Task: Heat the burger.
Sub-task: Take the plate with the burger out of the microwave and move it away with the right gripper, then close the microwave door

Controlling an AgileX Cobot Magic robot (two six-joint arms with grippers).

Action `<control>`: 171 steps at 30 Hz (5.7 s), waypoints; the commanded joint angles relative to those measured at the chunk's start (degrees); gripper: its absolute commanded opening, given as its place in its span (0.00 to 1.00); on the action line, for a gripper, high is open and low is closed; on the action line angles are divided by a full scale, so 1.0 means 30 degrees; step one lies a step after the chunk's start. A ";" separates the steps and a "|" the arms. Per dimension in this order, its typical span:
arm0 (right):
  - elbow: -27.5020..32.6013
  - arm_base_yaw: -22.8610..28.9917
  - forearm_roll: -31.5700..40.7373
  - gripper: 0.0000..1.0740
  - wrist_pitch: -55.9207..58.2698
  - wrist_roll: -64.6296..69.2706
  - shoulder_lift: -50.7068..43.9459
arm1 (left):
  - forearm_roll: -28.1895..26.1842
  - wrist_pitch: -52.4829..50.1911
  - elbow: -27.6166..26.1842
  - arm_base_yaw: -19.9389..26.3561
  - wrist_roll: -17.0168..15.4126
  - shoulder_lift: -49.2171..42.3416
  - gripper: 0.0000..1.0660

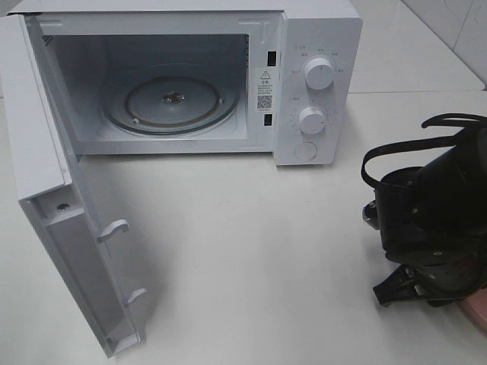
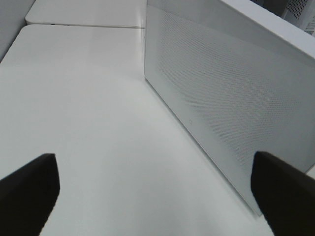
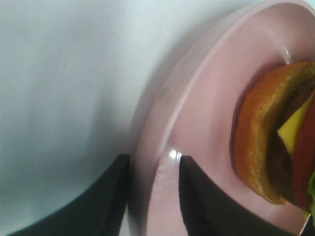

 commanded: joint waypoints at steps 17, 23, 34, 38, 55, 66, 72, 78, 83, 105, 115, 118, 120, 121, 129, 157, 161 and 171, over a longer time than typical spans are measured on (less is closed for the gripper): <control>-0.1547 0.2101 0.7888 0.64 -0.0745 -1.0867 -1.0390 | -0.0153 0.0038 0.0038 0.0057 -0.0076 -0.0076 0.92; -0.1547 0.2101 1.1956 0.75 -0.0134 -1.4954 -1.4782 | -0.0153 0.0038 0.0038 0.0057 -0.0076 -0.0076 0.92; -0.1547 0.2101 1.2777 0.72 0.2597 -1.7838 -2.1066 | -0.0153 0.0038 0.0038 0.0057 -0.0076 -0.0076 0.92; -0.1547 0.2101 1.2720 0.71 0.3361 -1.8029 -2.2536 | -0.0153 0.0038 0.0038 0.0057 -0.0076 -0.0076 0.92; 0.0745 -0.1337 1.1478 0.71 0.3782 -1.9538 -3.0080 | -0.0153 0.0038 0.0038 0.0057 -0.0076 -0.0076 0.92; 0.2597 -0.6704 1.3063 0.71 0.3189 -2.0206 -3.3766 | -0.0153 0.0038 0.0038 0.0057 -0.0076 -0.0076 0.92; 0.2597 -0.9282 1.3216 0.71 0.3170 -2.0359 -3.5924 | -0.0153 0.0038 0.0038 0.0057 -0.0076 -0.0076 0.92; 0.2597 -0.9874 1.3407 0.71 0.3170 -2.0359 -3.5924 | -0.0191 0.0038 0.0038 0.0057 -0.0076 -0.0076 0.92; 0.2597 -0.9950 1.3369 0.71 0.3170 -2.0321 -3.5924 | -0.0172 0.0038 0.0038 0.0057 -0.0076 -0.0076 0.92; 0.2597 -0.9950 1.3388 0.71 0.3170 -2.0321 -3.5905 | -0.0172 0.0038 0.0038 0.0057 -0.0076 -0.0076 0.92; 0.2597 -0.9950 1.3388 0.71 0.3170 -2.0321 -3.5905 | -0.0172 0.0038 0.0038 0.0057 -0.0076 -0.0076 0.92; 0.2597 -0.9950 1.3388 0.71 0.3170 -2.0321 -3.5905 | -0.0210 0.0038 0.0038 0.0057 -0.0095 -0.0076 0.92; 0.2597 -0.9950 1.3388 0.71 0.3170 -2.0321 -3.5905 | -0.0210 0.0038 0.0038 0.0057 -0.0095 -0.0076 0.92; 0.2597 -0.9950 1.3388 0.71 0.3170 -2.0321 -3.5905 | -0.0210 0.0038 0.0038 0.0057 -0.0095 -0.0076 0.92; 0.2597 -0.9950 1.3388 0.71 0.3170 -2.0321 -3.5905 | 0.0000 -0.1012 -0.0363 0.0057 -0.1413 -0.0076 0.87; 0.2597 -0.9950 1.3388 0.71 0.3170 -2.0321 -3.5905 | 0.1681 -1.4076 0.4221 0.0057 -0.2540 0.4985 0.00; 0.2597 -0.9950 1.3388 0.71 0.3170 -2.0302 -3.5905 | 0.1490 -1.8163 0.6169 0.0057 -0.2540 0.5844 0.00; 0.2597 -0.9950 1.3369 0.71 0.3170 -2.0302 -3.5905 | 0.1490 -2.1849 0.6818 0.0057 -0.2540 0.9473 0.00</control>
